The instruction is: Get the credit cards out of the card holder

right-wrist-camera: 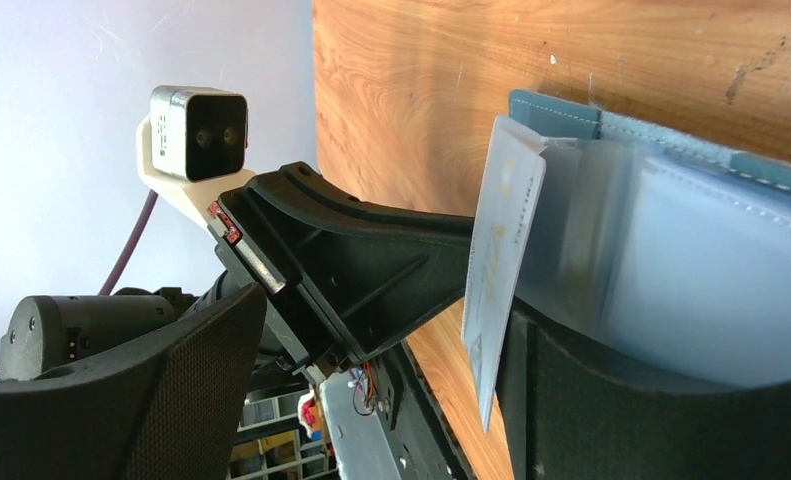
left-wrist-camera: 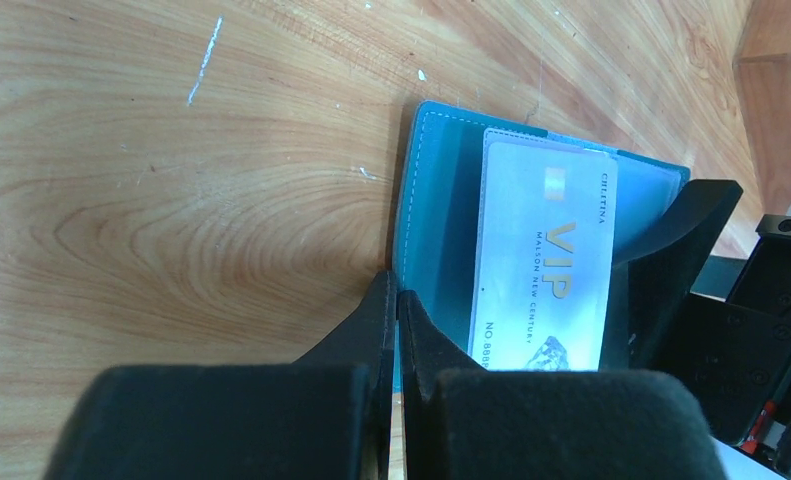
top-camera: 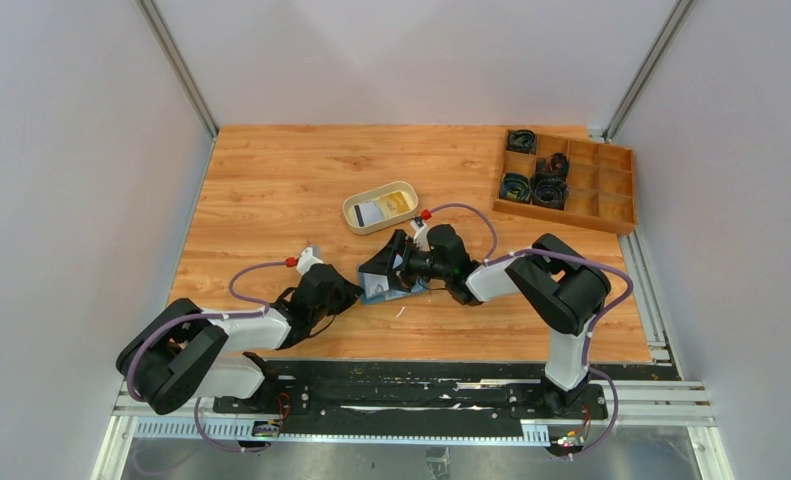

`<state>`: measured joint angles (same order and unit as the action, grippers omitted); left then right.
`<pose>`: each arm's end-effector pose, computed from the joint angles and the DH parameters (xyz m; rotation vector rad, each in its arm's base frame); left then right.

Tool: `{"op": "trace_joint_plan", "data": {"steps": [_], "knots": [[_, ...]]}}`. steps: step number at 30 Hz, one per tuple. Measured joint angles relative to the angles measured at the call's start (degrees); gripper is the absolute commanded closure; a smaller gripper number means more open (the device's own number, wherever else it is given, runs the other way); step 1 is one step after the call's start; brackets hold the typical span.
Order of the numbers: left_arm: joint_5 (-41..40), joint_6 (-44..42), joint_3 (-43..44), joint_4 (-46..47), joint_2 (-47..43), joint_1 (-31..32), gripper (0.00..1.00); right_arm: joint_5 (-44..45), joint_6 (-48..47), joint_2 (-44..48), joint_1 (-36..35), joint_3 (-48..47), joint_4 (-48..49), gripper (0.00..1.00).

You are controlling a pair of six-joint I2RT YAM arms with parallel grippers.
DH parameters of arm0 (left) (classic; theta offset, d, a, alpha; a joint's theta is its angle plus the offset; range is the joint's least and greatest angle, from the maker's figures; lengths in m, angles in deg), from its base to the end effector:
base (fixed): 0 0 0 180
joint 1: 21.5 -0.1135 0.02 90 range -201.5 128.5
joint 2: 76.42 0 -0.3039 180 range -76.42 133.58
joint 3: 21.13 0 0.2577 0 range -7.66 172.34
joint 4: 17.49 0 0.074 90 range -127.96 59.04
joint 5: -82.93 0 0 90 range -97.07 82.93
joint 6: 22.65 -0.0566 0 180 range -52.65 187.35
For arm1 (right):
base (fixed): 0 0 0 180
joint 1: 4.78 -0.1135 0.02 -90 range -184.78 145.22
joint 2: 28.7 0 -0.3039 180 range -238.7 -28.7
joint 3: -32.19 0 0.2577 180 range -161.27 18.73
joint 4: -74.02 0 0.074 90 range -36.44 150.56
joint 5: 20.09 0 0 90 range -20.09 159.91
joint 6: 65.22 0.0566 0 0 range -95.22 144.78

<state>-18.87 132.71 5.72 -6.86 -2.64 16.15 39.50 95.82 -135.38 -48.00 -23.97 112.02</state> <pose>0.1776 -0.1224 0.1404 -0.6668 2.2016 -0.7624 0.2653 0.2886 0.1791 0.0619 2.2051 1.7703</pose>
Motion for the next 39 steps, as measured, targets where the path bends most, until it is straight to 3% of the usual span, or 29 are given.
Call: {"op": "trace_joint_plan", "data": {"steps": [17, 19, 22, 24, 31, 35, 39], "knots": [[-0.07, -0.04, -0.33, 0.15, -0.33, 0.0, 1.0, -2.14, -4.94, 4.98, 5.09, 5.49, -3.87, 0.22], [-0.07, -0.02, -0.33, 0.13, -0.33, 0.0, 1.0, -2.19, -5.7, 5.53, 5.81, 6.01, -4.74, 0.33], [-0.07, -0.02, -0.33, 0.13, -0.33, 0.0, 1.0, -2.21, -7.32, 5.7, 6.27, 6.14, -5.92, 0.78], [-0.04, -0.02, -0.33, 0.13, -0.33, 0.0, 1.0, -2.36, -7.89, 5.68, 6.38, 6.19, -6.84, 0.99], [-0.07, -0.04, -0.33, 0.13, -0.33, 0.0, 1.0, -2.34, -12.39, 6.03, 6.8, 6.29, -13.46, 1.0], [-0.07, -0.02, -0.33, 0.15, -0.28, 0.0, 1.0, -0.13, -19.19, 12.17, 7.63, 5.42, -27.3, 1.0], [-0.09, 0.02, -0.33, 0.15, -0.26, 0.0, 1.0, 4.52, -26.93, 19.04, 8.31, -2.69, -41.94, 1.0]]}}
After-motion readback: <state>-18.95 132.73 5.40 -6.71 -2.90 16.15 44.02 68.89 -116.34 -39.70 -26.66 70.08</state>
